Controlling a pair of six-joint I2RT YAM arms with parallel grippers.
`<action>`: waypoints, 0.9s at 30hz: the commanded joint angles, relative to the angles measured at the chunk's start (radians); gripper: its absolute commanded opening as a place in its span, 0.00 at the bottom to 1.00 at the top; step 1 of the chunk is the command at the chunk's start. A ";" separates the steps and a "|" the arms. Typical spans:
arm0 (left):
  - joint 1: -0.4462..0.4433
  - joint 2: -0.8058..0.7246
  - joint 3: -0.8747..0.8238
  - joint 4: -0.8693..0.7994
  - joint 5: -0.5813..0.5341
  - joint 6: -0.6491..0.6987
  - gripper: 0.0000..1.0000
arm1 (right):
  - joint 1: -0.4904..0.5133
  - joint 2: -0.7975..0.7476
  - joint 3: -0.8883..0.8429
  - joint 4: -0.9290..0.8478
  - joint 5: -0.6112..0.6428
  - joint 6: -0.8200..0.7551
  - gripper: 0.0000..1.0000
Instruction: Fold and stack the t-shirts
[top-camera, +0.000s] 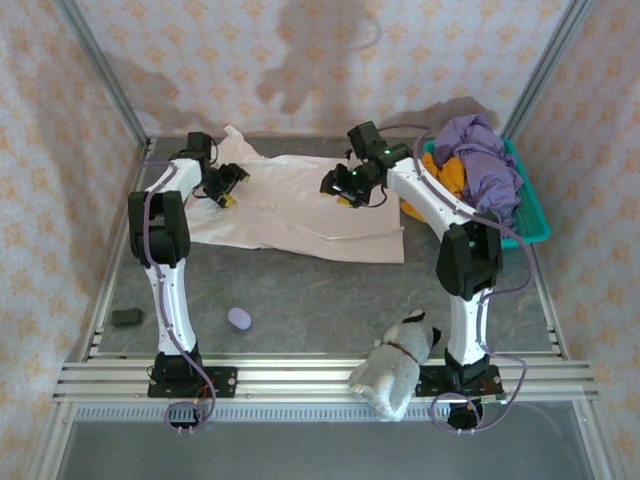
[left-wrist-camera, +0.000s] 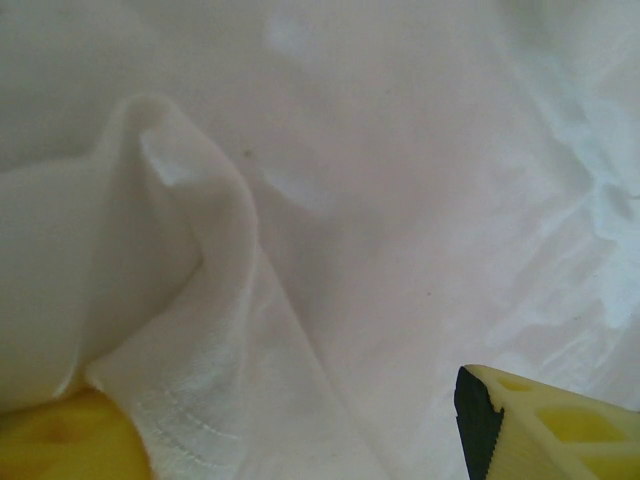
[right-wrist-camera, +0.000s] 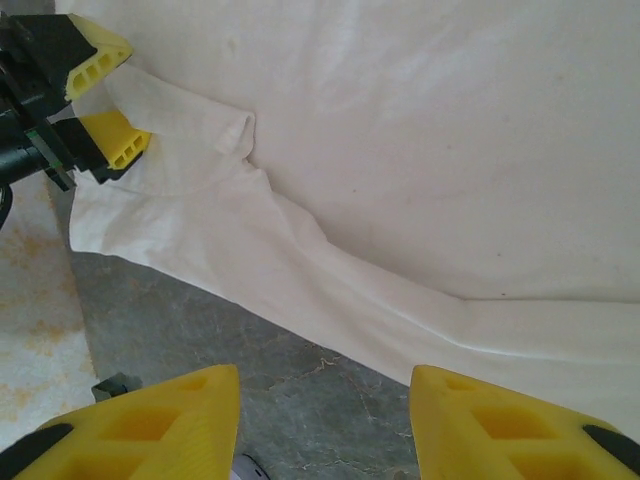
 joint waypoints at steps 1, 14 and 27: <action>-0.027 0.049 0.117 0.082 0.016 -0.073 0.72 | -0.010 -0.072 -0.046 0.009 0.020 -0.028 0.48; -0.096 0.033 0.247 0.104 -0.114 -0.079 0.69 | -0.016 -0.161 -0.177 -0.001 0.044 -0.038 0.48; -0.256 -0.351 -0.292 0.003 -0.097 0.047 0.72 | -0.016 -0.212 -0.463 0.099 0.033 0.051 0.50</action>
